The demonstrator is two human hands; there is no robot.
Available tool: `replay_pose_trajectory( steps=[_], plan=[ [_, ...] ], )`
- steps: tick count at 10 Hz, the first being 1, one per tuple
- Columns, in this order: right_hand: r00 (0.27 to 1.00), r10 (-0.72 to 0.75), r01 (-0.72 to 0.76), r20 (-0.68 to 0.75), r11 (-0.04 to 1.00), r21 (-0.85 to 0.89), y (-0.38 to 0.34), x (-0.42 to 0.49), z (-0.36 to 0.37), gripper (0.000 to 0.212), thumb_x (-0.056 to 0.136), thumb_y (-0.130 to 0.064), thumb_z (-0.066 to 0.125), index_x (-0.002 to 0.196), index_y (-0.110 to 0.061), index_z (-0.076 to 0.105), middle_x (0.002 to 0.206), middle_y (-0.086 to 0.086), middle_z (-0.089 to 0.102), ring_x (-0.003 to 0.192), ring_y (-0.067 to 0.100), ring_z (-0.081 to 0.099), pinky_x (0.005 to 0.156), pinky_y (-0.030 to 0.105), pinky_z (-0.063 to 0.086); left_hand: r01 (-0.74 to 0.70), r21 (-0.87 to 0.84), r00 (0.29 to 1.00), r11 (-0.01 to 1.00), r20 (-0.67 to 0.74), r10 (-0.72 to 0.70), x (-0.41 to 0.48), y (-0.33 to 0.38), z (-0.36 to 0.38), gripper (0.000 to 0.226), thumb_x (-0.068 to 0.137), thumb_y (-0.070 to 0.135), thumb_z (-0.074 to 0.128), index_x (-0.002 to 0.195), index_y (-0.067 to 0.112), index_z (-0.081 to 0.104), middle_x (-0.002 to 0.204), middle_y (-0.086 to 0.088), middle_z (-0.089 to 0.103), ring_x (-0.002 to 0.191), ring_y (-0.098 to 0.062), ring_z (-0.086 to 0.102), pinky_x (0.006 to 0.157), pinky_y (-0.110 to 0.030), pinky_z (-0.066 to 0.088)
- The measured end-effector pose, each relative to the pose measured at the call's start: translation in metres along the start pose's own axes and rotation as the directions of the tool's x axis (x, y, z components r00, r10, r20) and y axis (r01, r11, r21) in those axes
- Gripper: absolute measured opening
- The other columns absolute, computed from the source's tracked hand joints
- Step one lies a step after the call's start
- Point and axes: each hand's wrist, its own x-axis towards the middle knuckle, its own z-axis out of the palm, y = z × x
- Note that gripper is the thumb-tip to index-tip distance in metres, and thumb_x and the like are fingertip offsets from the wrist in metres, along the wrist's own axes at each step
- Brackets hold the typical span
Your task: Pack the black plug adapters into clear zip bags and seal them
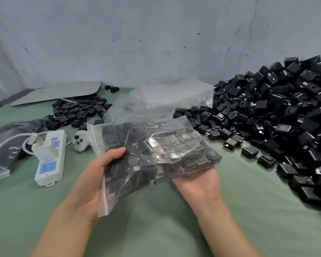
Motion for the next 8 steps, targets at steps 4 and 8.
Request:
replay_pose_trajectory(
  steps=[4,8],
  plan=[
    [0.999,0.010,-0.012,0.046,0.998,0.056,0.050,0.041,0.047,0.053,0.103,-0.049,0.039,0.136,-0.011,0.058,0.129,0.018,0.066,0.111,0.035,0.068,0.089,0.054,0.056,-0.113,-0.096,0.988,0.989,-0.113,0.102,-0.022,0.032,0.002,0.016,0.072,0.012,0.071,0.082,0.006,0.082,0.089,-0.012,0.078,0.073,-0.018,0.076,0.059,-0.028,0.060],
    [0.965,-0.254,0.245,0.062,0.796,-0.553,0.028,0.042,0.076,0.026,0.098,-0.033,0.049,0.114,-0.023,0.066,0.101,0.000,0.073,0.097,0.022,0.071,0.085,0.038,0.056,-0.556,-0.271,0.779,0.786,-0.500,0.379,0.018,0.235,-0.099,0.038,0.102,0.005,0.039,0.070,0.003,0.060,0.069,-0.005,0.069,0.067,-0.019,0.070,0.087,-0.029,0.056]
  ],
)
